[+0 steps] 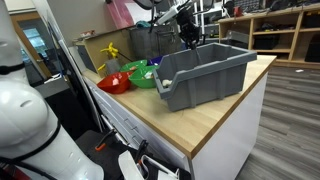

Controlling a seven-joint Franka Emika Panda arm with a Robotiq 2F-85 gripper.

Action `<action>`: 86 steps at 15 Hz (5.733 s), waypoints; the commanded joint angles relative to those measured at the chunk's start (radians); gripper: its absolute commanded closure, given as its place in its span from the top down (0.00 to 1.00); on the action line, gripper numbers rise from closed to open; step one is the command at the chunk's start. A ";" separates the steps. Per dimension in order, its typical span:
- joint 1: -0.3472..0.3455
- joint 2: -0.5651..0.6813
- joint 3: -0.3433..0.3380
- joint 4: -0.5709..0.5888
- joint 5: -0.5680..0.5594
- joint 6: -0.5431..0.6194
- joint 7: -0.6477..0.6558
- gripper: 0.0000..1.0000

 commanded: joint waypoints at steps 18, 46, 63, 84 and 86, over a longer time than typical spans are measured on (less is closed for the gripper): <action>0.004 -0.152 0.068 0.000 0.009 -0.468 -0.183 0.00; -0.080 0.033 0.024 -0.074 -0.062 -0.077 -0.248 1.00; -0.113 0.194 0.012 0.014 0.006 0.022 -0.241 1.00; -0.200 0.047 0.025 -0.221 0.057 0.261 -0.621 1.00; -0.215 0.070 0.038 -0.239 0.102 0.349 -0.693 1.00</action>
